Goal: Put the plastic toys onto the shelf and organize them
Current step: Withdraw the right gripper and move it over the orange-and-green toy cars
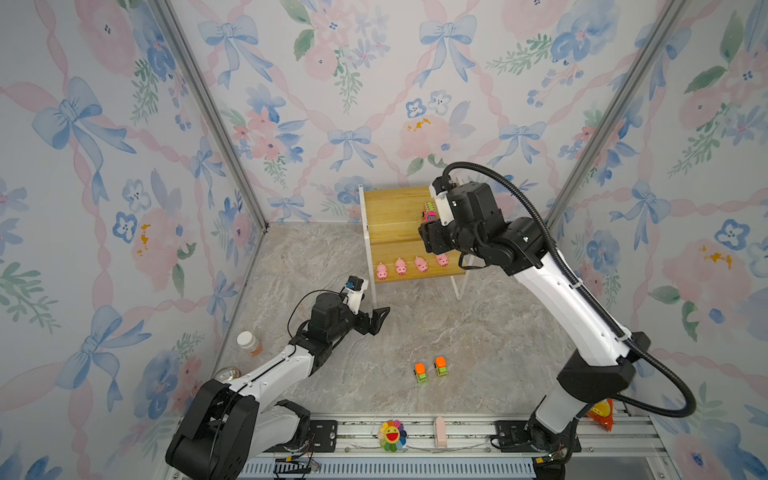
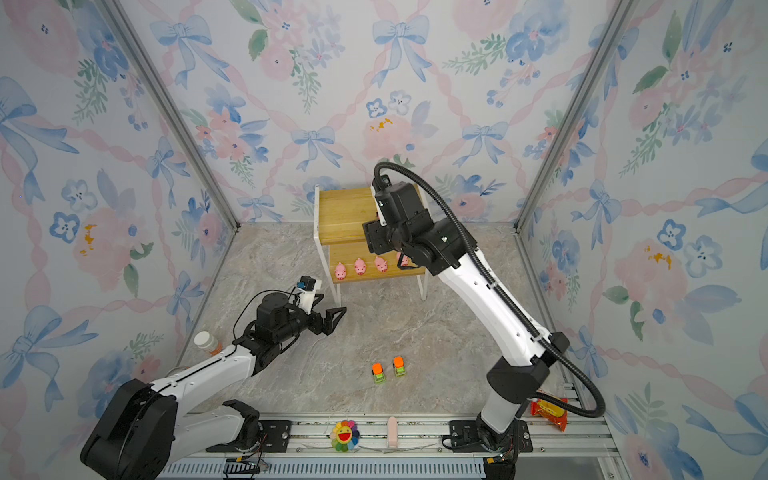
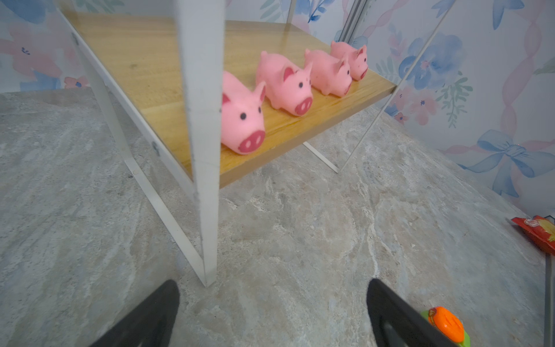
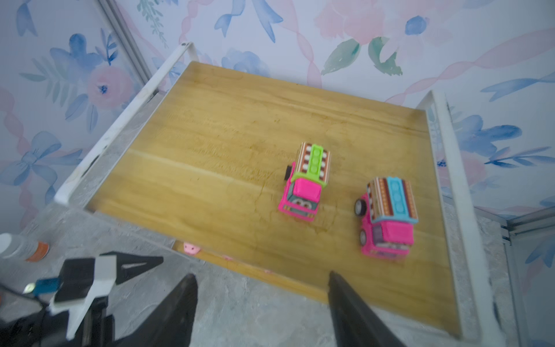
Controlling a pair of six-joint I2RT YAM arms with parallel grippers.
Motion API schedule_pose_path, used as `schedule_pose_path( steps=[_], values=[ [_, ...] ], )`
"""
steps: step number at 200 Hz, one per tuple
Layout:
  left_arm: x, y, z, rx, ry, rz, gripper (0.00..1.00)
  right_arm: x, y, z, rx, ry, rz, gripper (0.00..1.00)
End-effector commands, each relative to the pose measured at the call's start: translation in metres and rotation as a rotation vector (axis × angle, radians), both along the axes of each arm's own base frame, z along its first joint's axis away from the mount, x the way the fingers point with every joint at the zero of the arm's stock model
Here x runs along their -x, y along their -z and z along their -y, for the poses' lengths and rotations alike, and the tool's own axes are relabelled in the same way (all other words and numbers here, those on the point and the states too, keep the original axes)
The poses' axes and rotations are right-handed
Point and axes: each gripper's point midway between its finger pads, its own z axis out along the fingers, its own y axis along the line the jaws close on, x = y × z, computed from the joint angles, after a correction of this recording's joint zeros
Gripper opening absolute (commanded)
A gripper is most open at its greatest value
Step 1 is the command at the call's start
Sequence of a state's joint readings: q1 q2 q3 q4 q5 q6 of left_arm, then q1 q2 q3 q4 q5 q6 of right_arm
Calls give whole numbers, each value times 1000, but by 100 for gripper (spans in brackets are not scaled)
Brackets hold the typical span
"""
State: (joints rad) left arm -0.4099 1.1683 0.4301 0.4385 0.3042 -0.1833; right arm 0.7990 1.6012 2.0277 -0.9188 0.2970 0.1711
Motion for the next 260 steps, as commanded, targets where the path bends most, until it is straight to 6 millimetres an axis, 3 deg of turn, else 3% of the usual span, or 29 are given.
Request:
schedule_pose_path(
  steps=[1, 16, 53, 66, 79, 163, 212, 260],
  values=[
    [-3, 2, -4, -18, -13, -4, 98, 31, 11, 8, -78, -47, 13, 71],
    [-3, 4, -5, -16, -15, -10, 98, 47, 55, 17, -109, -33, -56, 71],
    [-3, 14, -7, -31, -27, -34, 98, 77, 191, 40, -58, 94, -286, 71],
    [-2, 15, -7, -33, -29, -37, 98, 88, 227, 47, -13, 145, -325, 71],
    [-2, 17, -8, -32, -31, -41, 98, 96, 248, 47, -4, 161, -349, 71],
    [3, 16, -8, -16, -27, -43, 98, 101, 292, 58, 134, 196, -416, 73],
    [5, 15, -9, -14, -26, -40, 98, 102, 295, 58, 123, 204, -428, 73],
    [5, 13, -8, -13, -20, -33, 98, 108, 310, 55, 121, 190, -468, 71]
  ],
)
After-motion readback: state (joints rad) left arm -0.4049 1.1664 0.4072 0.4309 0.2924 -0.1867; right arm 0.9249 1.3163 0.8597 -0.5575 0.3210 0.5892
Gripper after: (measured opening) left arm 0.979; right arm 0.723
